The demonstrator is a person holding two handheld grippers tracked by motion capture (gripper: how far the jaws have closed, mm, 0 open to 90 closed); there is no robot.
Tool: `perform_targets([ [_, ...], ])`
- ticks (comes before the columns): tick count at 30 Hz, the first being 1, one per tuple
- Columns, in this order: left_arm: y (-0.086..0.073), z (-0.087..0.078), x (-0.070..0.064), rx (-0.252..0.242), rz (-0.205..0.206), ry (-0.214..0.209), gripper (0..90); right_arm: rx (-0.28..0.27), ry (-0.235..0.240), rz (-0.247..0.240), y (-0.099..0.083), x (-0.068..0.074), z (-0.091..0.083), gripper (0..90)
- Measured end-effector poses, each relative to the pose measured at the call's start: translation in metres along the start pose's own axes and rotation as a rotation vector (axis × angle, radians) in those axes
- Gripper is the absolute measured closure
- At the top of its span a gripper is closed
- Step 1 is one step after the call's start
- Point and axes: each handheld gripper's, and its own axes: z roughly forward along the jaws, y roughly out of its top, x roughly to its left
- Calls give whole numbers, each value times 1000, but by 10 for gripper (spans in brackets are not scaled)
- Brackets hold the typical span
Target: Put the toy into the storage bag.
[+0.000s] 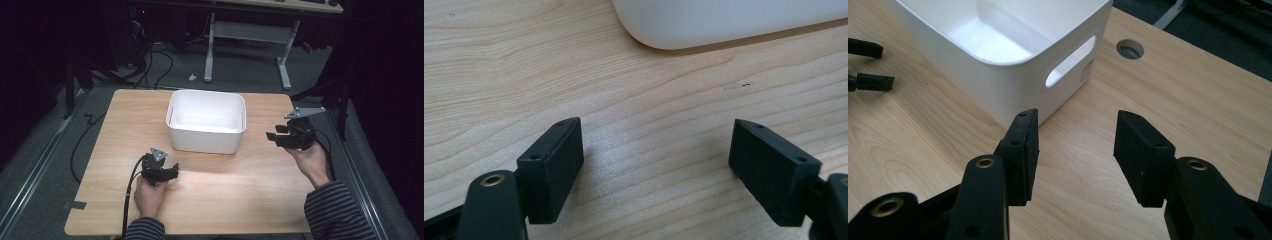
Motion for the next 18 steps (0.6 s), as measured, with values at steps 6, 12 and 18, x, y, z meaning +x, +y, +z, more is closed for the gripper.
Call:
perform_targets([
  [6,0,0,0,0,0,0,222,-12,-2,31,-17,-4,-11,540],
  [12,0,0,0,-1,0,1,222,-19,-5,50,-33,-5,-17,539],
  [18,0,0,0,-1,0,2,222,-33,-2,69,-47,-6,-18,541],
])
